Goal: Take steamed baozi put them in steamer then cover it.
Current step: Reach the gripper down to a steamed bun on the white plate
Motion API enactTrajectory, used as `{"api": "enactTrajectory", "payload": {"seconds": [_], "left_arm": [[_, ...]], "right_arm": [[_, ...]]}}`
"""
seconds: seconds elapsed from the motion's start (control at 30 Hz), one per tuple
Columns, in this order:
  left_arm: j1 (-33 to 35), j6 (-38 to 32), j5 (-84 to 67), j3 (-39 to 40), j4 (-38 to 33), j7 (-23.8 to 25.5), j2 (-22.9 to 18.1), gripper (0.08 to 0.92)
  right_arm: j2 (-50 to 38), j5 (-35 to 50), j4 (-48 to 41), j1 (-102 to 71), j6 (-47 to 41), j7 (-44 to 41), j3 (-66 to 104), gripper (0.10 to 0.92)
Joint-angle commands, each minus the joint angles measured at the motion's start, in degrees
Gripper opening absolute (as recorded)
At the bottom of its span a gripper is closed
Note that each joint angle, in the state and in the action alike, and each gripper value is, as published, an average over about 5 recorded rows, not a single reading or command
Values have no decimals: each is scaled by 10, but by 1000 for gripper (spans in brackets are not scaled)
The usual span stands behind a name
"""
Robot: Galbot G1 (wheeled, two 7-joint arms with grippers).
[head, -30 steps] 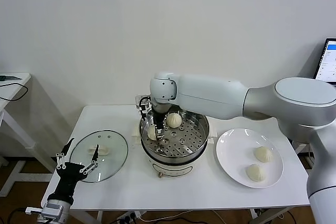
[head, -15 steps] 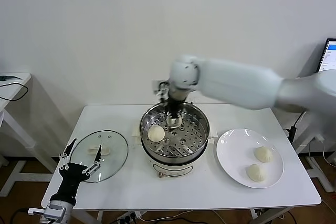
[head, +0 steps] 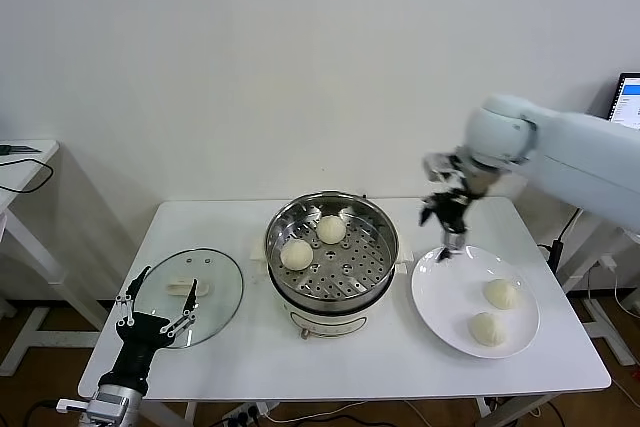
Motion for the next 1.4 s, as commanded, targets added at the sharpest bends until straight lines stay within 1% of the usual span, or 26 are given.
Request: {"api": "enactTrajectory", "payload": {"seconds": [0.03, 0.2, 0.57, 0.97, 1.4], "left_arm": [[-1, 0, 2, 3, 0, -1, -2, 823], [-2, -1, 3, 4, 2, -1, -4, 823], [-4, 0, 6, 4, 2, -2, -7, 823], [-4, -1, 7, 4, 4, -2, -7, 823], [-8, 0, 7, 4, 8, -2, -8, 823]], "right_arm": [[-106, -134, 3, -167, 65, -32, 103, 823], [-98, -168, -17, -246, 75, -27, 161, 823], [-85, -194, -45, -362, 85, 0, 230, 823], [-56, -199, -81, -399, 87, 48, 262, 823], [-40, -204, -91, -410, 85, 50, 271, 822]]}}
